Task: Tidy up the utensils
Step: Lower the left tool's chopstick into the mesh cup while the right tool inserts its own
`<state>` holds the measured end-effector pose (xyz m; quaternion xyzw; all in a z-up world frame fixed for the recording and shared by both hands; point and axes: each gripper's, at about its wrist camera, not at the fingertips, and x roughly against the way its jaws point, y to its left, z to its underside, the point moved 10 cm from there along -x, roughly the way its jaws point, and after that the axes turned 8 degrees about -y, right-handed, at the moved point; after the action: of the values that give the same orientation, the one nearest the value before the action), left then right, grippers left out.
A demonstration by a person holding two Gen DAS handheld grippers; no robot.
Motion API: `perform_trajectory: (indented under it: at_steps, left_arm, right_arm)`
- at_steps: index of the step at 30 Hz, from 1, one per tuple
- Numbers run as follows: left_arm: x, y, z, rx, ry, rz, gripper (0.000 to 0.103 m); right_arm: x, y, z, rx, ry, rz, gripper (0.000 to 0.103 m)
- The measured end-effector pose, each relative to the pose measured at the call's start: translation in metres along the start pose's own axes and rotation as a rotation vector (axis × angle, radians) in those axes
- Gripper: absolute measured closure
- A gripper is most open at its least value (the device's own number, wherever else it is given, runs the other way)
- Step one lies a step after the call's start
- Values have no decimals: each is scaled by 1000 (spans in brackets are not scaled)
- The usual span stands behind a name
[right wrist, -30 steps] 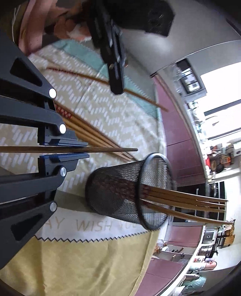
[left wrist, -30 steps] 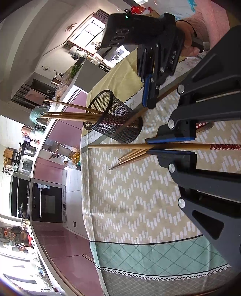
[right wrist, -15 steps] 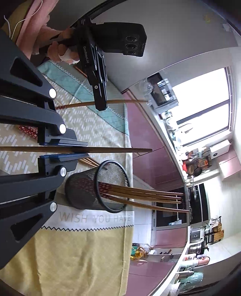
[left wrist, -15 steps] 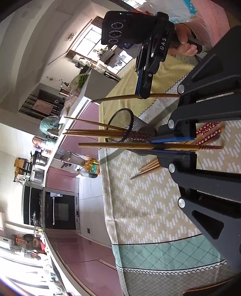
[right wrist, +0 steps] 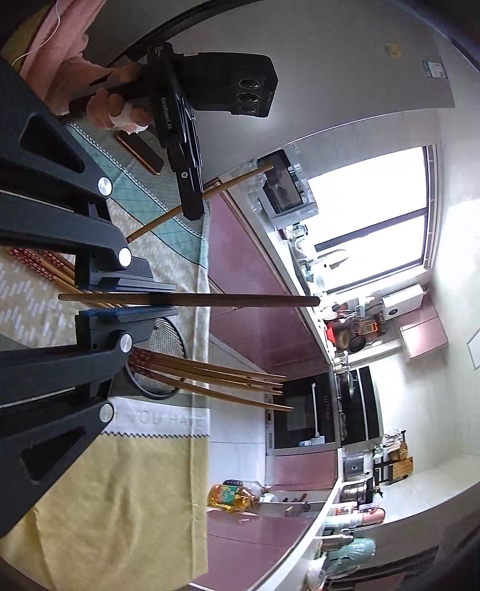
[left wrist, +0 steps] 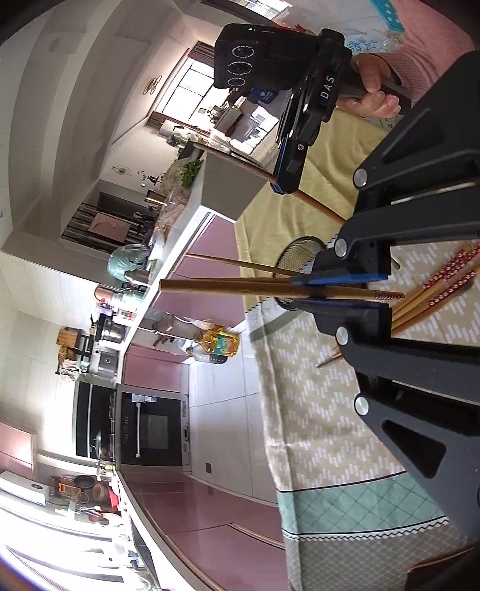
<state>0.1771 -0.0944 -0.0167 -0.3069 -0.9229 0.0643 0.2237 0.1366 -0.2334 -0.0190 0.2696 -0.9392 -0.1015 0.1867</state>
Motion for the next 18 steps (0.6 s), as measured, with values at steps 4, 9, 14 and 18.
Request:
perform_trajectory:
  at_steps: [4, 9, 14, 18]
  left_arm:
    - [-6, -4, -20, 1, -30, 10, 96]
    - [-12, -11, -40, -8, -56, 22, 96]
    - [-18, -17, -53, -19, -75, 21, 96]
    - [-21, -22, -66, -24, -100, 19, 96]
  right_arm:
    - [3, -3, -23, 27, -40, 7, 97]
    - [7, -8, -47, 42, -79, 15, 97]
    - [8, -15, -64, 46, -110, 26, 97]
    - [9, -19, -75, 47, -132, 36, 97]
